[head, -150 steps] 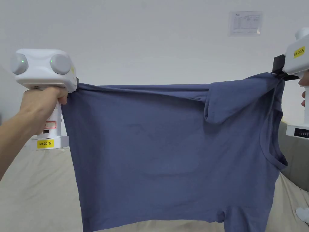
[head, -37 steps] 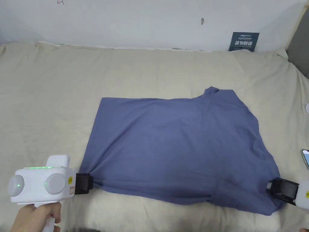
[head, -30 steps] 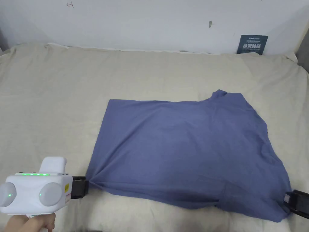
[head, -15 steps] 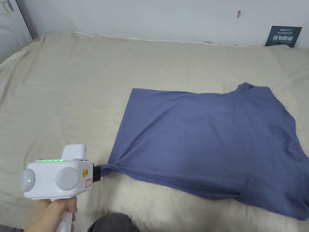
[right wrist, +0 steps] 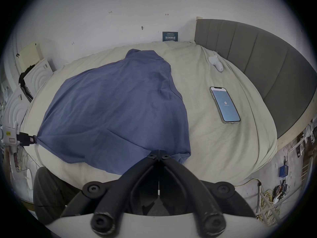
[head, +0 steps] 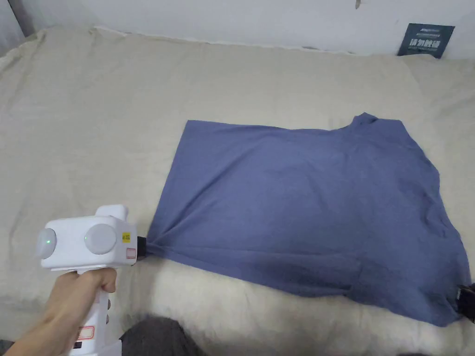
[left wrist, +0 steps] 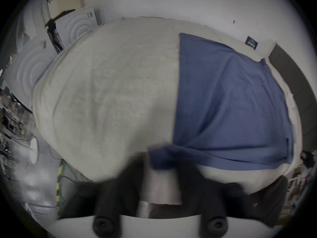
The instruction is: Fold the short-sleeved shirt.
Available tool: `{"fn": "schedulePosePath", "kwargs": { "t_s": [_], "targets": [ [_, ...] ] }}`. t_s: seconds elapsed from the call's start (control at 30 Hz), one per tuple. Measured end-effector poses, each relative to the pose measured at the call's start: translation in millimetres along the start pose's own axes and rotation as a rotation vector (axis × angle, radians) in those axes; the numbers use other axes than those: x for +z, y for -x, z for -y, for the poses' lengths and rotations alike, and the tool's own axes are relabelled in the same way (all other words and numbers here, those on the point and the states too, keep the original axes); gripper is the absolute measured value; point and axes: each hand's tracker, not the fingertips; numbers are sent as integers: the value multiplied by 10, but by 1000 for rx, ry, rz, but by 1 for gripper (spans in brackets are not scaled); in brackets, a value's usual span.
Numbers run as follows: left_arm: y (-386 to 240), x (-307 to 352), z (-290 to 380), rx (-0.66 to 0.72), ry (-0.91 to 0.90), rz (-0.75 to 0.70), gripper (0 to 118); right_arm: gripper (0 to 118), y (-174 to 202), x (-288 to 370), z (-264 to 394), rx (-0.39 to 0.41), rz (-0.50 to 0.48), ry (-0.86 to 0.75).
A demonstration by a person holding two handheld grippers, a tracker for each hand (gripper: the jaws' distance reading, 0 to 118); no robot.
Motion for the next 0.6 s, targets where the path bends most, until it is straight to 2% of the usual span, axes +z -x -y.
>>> {"fn": "schedulePosePath", "kwargs": {
  "t_s": [0.07,0.3,0.33,0.37,0.4,0.43,0.47,0.6],
  "targets": [
    [-15,-11,-5,-87,5,-29,0,0,-43,-69,-20,9,-1,15],
    [7,37,2,-35,-1,-14,0,0,-272,-330,-77,-38,-27,100],
    [-7,40,-12,-37,4,-16,0,10,-273,-361,-90,-25,-11,114],
    [-14,39,-13,-42,6,-19,0,46,-268,-385,-90,-13,-7,113],
    [-25,39,-11,-50,7,-22,0,102,-262,-423,-75,0,-8,129],
    [-36,42,-8,-54,6,-23,0,118,-253,-459,-51,11,-28,154],
    [-50,39,-18,-57,7,-24,0,118,-248,-470,-47,31,-9,154],
    [-64,41,-23,-55,6,-23,0,118,-239,-619,-27,33,-34,205]
  ]
}}
